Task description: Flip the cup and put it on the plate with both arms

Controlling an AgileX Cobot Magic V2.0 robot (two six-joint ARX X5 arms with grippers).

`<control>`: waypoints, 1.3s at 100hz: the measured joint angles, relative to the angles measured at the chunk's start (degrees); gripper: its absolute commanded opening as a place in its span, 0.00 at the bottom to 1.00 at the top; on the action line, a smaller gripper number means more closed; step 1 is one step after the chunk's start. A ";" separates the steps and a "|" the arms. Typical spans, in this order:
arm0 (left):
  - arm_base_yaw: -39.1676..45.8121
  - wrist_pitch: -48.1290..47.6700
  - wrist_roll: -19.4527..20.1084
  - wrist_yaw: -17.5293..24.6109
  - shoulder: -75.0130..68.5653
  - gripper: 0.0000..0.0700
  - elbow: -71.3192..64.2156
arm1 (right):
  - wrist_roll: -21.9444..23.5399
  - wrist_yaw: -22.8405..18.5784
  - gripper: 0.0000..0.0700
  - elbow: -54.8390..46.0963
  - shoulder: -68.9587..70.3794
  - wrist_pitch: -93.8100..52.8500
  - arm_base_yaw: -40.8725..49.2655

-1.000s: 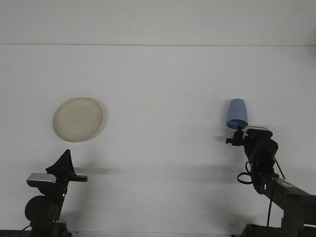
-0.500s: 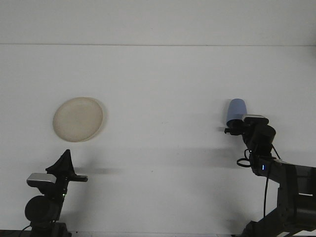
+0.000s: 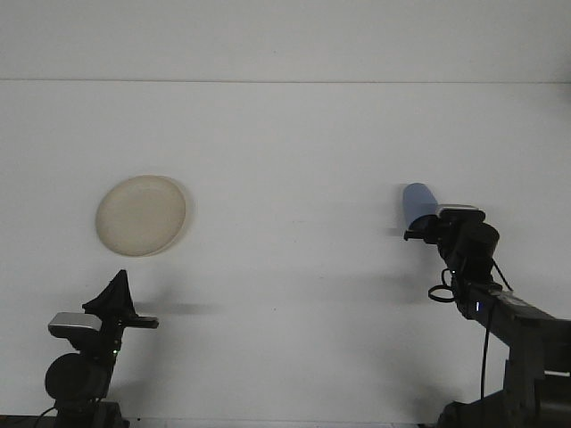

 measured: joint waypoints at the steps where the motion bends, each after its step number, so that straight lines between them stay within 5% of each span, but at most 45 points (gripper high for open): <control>1: 0.00 0.00 0.00 0.00 0.00 0.02 0.00 | 0.00 0.02 0.00 -0.02 -0.50 -0.59 0.13; 65: 0.00 0.00 0.00 0.00 0.02 0.02 0.00 | 5.18 9.27 0.00 6.75 -45.00 -61.64 19.28; 102: 0.00 0.02 0.00 0.00 0.00 0.02 0.00 | 16.72 13.59 0.00 31.36 -35.78 -91.19 31.95; 130: 0.00 0.02 -0.02 0.00 0.00 0.02 0.00 | 18.36 9.18 0.00 45.16 -17.68 -97.29 40.19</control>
